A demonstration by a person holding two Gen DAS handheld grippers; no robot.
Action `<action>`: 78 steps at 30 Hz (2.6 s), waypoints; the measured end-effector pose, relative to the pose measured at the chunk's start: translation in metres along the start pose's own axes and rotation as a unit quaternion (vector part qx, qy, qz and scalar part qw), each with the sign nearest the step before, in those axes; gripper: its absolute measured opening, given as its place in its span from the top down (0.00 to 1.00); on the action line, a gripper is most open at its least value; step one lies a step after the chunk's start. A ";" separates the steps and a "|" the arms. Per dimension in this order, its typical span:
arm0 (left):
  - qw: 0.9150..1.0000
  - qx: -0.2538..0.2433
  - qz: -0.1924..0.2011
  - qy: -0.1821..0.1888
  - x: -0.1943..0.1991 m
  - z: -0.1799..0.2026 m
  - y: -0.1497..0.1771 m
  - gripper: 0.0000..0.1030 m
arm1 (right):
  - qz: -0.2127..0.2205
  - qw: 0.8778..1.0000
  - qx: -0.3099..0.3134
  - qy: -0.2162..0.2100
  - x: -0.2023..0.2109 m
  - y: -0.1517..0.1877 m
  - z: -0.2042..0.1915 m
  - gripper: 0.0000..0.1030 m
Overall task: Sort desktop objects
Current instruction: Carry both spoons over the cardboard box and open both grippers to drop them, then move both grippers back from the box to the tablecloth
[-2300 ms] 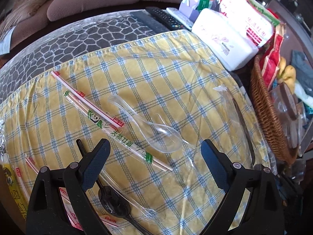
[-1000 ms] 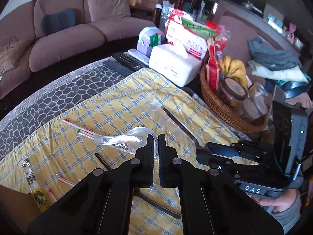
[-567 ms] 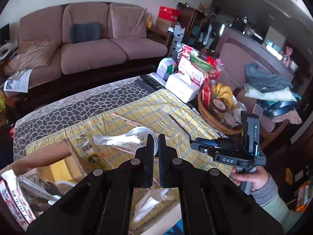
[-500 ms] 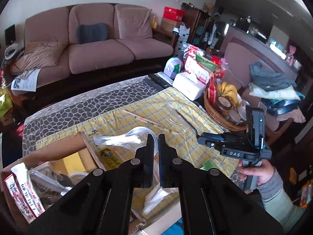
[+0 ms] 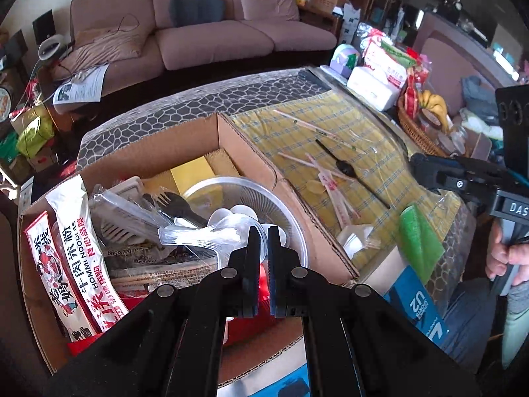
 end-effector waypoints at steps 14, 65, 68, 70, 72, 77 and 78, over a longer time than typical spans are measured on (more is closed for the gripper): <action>0.999 -0.010 -0.035 0.005 -0.052 0.011 0.011 0.55 | -0.018 1.000 0.009 -0.003 -0.020 0.007 -0.023 0.70; 0.994 0.096 0.024 0.053 0.028 -0.051 0.054 0.35 | -0.075 0.984 0.135 0.089 -0.075 0.001 -0.077 0.45; 0.993 0.098 0.029 0.057 0.030 -0.037 0.050 0.20 | -0.072 0.985 0.123 0.096 -0.059 0.007 -0.064 0.36; 0.992 0.110 0.032 0.060 0.030 -0.031 0.048 0.12 | -0.070 0.985 0.114 0.105 -0.050 0.011 -0.053 0.27; 0.990 0.118 0.034 0.068 0.030 -0.024 0.045 0.02 | -0.070 0.987 0.101 0.108 -0.040 0.016 -0.039 0.15; 0.991 0.107 0.036 0.073 0.028 0.004 0.032 0.00 | -0.060 0.988 0.063 0.128 -0.009 0.025 0.006 0.01; 0.991 0.102 0.037 0.074 0.028 0.011 0.029 0.00 | -0.057 0.988 0.055 0.134 -0.002 0.027 0.017 0.01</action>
Point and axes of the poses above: each gripper's, at about its wrist camera, not at the fingertips, and x roughly against the way its jaws point, z to its right, y to its underside, the point moved 10 cm from there along -x, roughly the way its jaws point, and after that the axes turned 9 degrees about -z, right-handed, at the moved point
